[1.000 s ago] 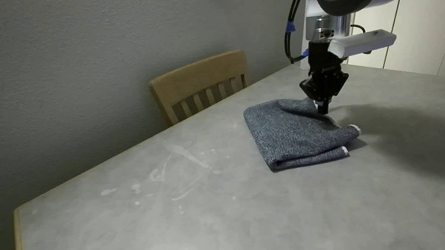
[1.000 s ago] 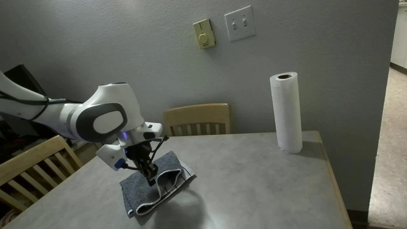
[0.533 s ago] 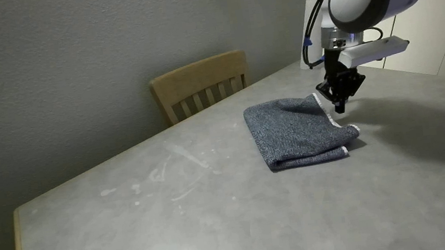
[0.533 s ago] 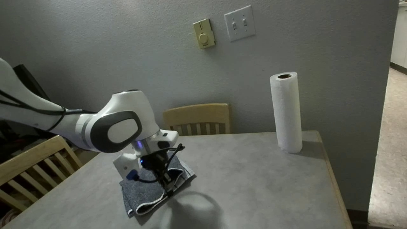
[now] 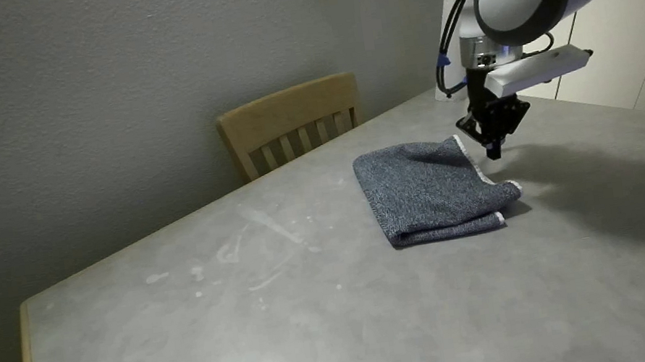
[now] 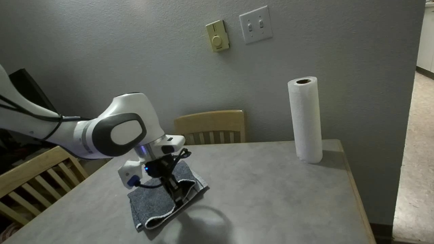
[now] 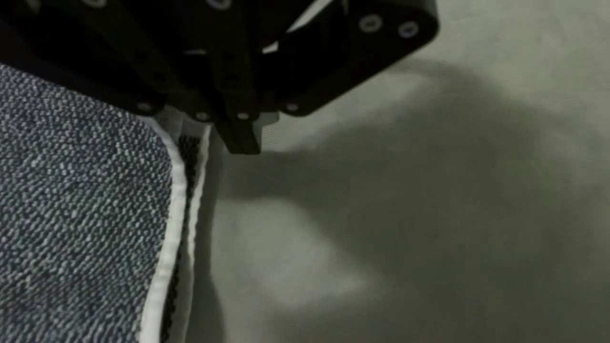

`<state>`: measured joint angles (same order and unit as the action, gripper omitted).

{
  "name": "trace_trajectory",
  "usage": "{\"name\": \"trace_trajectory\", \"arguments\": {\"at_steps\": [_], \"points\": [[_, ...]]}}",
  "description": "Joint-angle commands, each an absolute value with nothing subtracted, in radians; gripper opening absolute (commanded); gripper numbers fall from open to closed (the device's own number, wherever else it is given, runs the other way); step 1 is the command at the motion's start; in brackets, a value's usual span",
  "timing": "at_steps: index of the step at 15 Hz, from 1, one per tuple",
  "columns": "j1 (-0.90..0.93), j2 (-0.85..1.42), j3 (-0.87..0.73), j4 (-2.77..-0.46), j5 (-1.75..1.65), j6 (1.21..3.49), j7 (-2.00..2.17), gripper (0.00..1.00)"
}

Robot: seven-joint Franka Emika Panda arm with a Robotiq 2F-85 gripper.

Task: Fold the gray towel

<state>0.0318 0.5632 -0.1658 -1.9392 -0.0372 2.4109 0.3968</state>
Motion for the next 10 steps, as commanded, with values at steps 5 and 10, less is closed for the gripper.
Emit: {"name": "trace_trajectory", "arguments": {"at_steps": [5,10], "points": [[0.142,0.295,-0.265,-1.997,-0.335,2.103,0.654,0.62],[0.105,0.193,-0.188,-1.961,-0.411,1.911,0.684,0.98]]}}
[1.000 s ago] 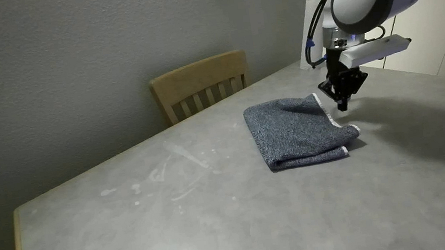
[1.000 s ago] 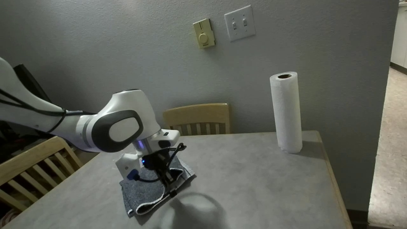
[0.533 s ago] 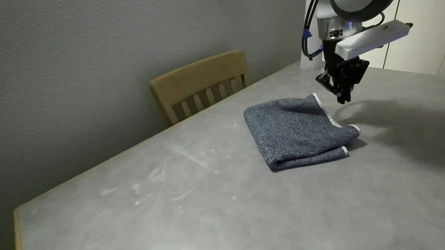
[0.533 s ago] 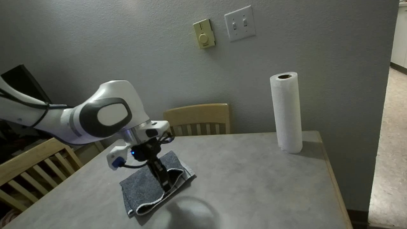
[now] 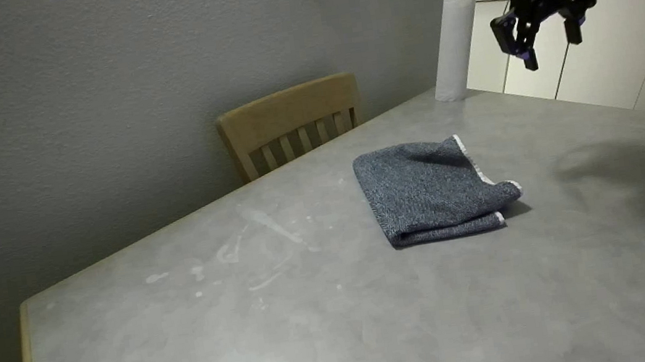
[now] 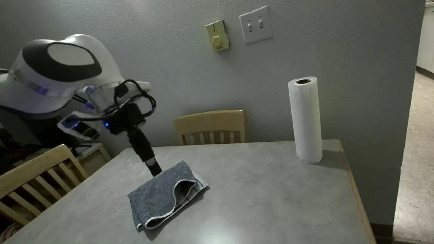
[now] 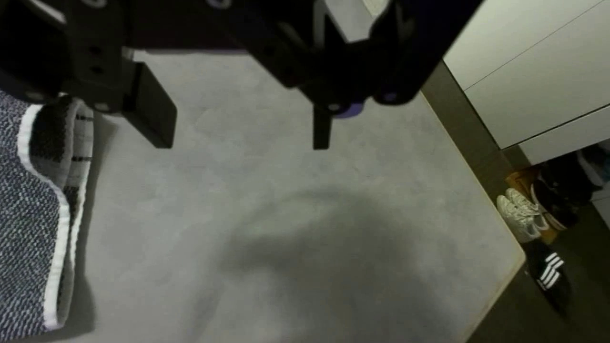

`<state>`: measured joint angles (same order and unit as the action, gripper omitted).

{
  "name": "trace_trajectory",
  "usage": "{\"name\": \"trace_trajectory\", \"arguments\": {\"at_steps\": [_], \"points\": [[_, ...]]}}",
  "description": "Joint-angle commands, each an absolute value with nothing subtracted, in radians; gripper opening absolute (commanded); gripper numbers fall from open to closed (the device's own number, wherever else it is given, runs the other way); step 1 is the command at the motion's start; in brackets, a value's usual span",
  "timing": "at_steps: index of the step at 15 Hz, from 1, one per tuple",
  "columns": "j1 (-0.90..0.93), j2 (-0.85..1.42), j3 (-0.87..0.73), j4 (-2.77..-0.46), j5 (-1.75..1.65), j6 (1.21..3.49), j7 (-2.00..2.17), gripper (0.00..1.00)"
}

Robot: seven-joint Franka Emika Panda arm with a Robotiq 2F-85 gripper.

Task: Fold the gray towel

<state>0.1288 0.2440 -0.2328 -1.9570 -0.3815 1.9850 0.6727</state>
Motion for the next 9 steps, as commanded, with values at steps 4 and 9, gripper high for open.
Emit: {"name": "trace_trajectory", "arguments": {"at_steps": [4,9], "points": [[0.082,0.179,-0.145,-1.952,-0.393,1.905,0.678,1.00],[0.078,0.162,-0.130,-1.952,-0.392,1.894,0.677,1.00]]}}
